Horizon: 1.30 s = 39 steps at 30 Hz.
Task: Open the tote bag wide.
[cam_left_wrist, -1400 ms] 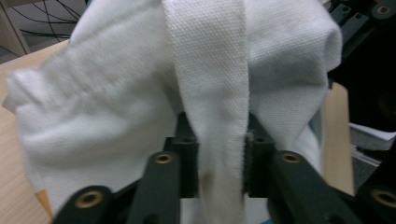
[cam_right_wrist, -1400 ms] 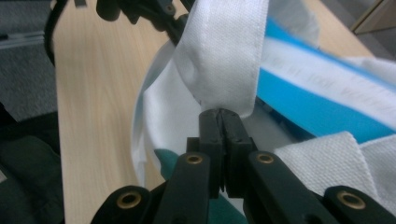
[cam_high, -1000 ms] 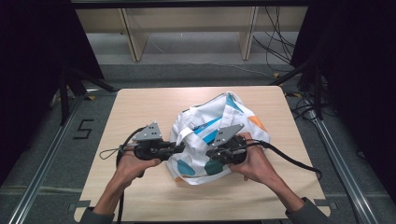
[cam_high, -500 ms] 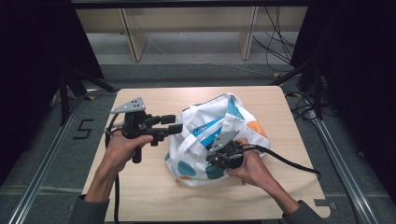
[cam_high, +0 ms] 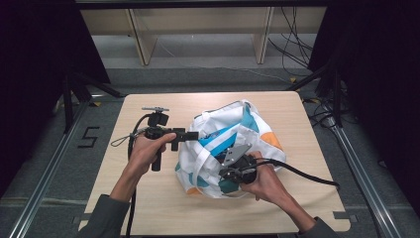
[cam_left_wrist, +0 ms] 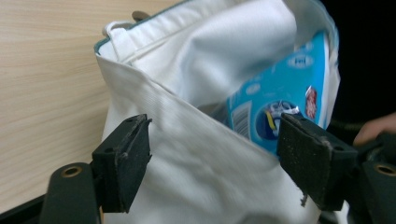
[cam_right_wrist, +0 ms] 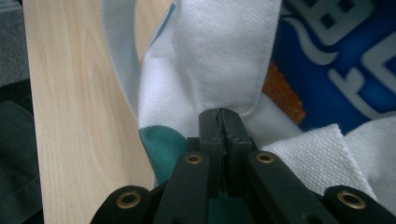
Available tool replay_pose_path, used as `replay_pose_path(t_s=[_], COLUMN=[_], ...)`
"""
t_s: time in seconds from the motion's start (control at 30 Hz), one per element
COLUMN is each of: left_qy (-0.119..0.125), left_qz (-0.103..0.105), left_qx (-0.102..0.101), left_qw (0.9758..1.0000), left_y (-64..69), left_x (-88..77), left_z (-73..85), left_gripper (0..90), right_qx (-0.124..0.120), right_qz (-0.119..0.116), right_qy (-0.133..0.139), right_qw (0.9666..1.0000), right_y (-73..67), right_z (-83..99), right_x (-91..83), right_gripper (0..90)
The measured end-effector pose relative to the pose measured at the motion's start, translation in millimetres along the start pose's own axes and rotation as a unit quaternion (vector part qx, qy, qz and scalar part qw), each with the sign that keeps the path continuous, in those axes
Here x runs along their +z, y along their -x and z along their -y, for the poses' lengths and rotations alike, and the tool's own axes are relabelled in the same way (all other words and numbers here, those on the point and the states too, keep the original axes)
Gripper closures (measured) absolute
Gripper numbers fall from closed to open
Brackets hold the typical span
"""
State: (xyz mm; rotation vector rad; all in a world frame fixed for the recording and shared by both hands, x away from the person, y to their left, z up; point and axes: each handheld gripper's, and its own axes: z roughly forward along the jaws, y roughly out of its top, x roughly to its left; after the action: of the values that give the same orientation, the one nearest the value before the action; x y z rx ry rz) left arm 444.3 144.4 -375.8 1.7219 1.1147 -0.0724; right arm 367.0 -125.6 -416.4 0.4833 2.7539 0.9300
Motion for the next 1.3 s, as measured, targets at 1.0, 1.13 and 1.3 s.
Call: replay_pose_path(t_s=[1.0, 1.13, 1.3], left_qy=[-0.013, -0.013, -0.009], left_qz=[-0.046, -0.046, -0.043], left_qx=[0.11, 0.117, 0.122], left_qw=[0.9927, 0.992, 0.9916], left_y=[-17.9, -15.5, -13.4], left_x=[13.1, 13.7, 13.3], left_z=[22.8, 21.6, 21.1], left_gripper=[69.8, 69.8, 70.0], right_qx=[0.108, 0.145, 0.162], right_qz=[0.127, 0.128, 0.118], right_qy=[0.193, 0.157, 0.083], right_qw=[0.967, 0.9685, 0.9762], right_y=[54.2, 83.4, 100.8], right_z=[-27.0, -41.1, -51.3], right_x=[-153.5, -141.0, -115.6], right_gripper=[55.3, 49.4, 53.7])
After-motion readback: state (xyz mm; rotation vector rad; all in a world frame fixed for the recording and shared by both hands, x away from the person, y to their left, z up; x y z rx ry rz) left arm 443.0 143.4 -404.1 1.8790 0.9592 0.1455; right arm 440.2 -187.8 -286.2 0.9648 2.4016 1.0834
